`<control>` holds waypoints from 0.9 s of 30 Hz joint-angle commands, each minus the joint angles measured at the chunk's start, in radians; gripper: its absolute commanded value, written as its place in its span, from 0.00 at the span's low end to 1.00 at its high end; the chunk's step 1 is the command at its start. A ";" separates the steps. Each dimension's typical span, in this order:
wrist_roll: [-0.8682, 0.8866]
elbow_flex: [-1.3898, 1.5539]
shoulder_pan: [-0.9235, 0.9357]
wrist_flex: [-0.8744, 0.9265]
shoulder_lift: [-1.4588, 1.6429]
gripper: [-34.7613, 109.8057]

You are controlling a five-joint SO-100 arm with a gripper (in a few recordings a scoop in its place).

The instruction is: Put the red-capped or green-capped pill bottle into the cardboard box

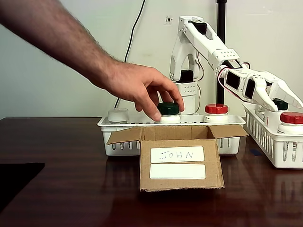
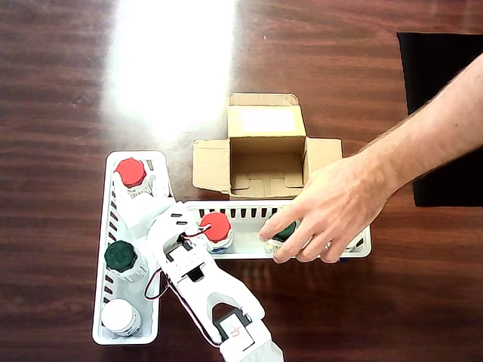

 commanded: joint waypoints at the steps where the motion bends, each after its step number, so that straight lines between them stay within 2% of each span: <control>1: 0.000 -0.060 -0.014 -0.043 0.051 0.69; 27: -0.041 -0.195 -0.025 -0.100 -0.202 0.68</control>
